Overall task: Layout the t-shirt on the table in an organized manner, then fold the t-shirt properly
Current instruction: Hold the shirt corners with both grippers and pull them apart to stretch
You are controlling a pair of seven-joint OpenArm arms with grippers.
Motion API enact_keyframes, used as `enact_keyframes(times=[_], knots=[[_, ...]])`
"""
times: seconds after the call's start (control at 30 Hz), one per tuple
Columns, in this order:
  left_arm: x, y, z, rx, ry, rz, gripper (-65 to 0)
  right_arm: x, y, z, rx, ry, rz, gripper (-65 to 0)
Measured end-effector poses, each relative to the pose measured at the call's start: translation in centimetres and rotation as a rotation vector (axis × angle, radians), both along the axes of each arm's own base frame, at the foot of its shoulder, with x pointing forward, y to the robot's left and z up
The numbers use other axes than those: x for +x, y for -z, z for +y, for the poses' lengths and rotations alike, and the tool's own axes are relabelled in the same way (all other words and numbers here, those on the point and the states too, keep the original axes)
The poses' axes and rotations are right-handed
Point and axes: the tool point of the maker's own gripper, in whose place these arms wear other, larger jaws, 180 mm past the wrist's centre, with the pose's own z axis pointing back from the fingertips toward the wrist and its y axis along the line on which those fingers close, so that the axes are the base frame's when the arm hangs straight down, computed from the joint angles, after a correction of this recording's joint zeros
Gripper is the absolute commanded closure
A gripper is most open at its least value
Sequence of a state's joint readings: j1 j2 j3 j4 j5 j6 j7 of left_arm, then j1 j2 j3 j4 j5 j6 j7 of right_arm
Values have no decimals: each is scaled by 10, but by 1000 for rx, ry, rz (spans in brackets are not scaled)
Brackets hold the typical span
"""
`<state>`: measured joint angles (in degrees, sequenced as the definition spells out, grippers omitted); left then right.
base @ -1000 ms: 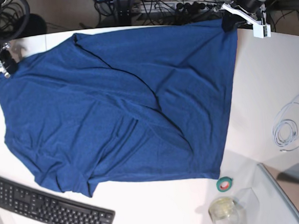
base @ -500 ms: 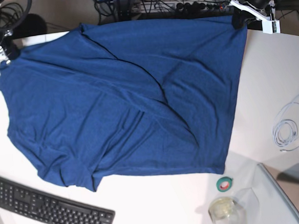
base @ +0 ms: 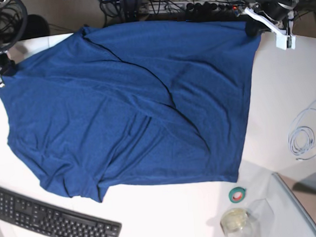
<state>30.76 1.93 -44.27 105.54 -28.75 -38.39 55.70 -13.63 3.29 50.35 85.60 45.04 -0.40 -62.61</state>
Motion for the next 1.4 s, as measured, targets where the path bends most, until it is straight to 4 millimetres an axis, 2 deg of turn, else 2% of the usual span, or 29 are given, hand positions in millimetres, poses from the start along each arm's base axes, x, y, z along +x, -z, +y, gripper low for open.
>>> enact_keyframes(times=[0.07,0.23,0.4,0.47,0.57,0.67,0.73,0.9,1.0,1.1,1.3,1.4], knots=[[9,-2,0,2,8,-7,0,2,-1,1,17,18,8,-6],[12,0,-2,5,26,37,0,15,-5,2,58,68,14,-6],[26,-5,-3,4,30,13,0,30,-10,9,69,41,1,-6],[25,-5,2,9,14,27,0,35,-9,17,78,19,6,-6],[28,-10,21,34,-41,21,0,48,-11,25,92,0,-9,-6],[36,-16,31,48,-69,-2,0,59,-16,21,74,13,-40,-6],[38,-16,30,45,-65,5,0,64,-16,21,79,16,-47,-6],[42,-13,31,27,-108,14,0,67,1,17,113,14,8,-6],[46,-5,30,-12,-135,16,0,69,10,20,87,-16,29,-6],[40,2,31,-20,-142,46,0,75,12,28,77,-37,17,-6],[59,-6,30,-27,-144,-6,0,74,17,25,74,-23,28,-6],[59,-6,31,-20,-144,-3,0,69,23,23,84,-20,50,-6]])
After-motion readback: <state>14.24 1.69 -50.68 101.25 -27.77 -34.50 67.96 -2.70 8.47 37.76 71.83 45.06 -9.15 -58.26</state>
